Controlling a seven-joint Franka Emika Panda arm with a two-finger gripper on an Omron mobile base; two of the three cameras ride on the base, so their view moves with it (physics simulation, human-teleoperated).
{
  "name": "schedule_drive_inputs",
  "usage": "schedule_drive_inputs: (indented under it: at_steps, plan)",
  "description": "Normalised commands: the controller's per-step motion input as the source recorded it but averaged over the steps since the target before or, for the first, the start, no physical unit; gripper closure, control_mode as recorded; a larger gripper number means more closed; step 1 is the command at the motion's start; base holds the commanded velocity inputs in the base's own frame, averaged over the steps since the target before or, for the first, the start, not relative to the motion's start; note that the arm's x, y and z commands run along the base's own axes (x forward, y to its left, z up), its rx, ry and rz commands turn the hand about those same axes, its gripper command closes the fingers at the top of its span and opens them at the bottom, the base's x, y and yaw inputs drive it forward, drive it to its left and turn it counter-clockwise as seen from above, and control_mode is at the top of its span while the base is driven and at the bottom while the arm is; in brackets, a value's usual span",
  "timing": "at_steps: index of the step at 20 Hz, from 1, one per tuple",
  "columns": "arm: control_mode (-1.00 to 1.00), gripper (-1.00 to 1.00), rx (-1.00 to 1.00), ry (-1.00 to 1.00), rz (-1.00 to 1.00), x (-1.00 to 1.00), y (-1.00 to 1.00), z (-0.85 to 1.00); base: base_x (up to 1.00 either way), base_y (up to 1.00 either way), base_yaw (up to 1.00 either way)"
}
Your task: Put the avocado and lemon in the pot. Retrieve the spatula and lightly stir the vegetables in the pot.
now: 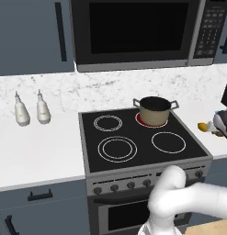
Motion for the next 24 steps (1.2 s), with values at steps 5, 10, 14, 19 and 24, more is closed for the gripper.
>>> schedule_drive_inputs:
  at_steps: [5, 10, 14, 19, 24]
  plan:
    - [-1.0, 1.0, 0.0, -0.37, 0.01, 0.0, 0.88, 0.75, 0.0, 0.0, 0.0]
    - [-1.0, 1.0, -0.04, -0.18, 0.0, 0.0, 0.59, 0.97, 0.0, 0.0, 0.0]
    - [-1.0, 1.0, 0.0, -0.02, 0.0, 0.0, 0.48, 1.0, 0.0, 0.0, 0.0]
    - [-1.0, 1.0, 0.0, 0.0, 0.01, 0.0, 0.51, 0.73, 0.0, 0.0, 0.0]
    - [-1.0, 1.0, 0.0, -0.02, 0.0, 0.13, 0.66, 0.08, 0.0, 0.0, 0.0]
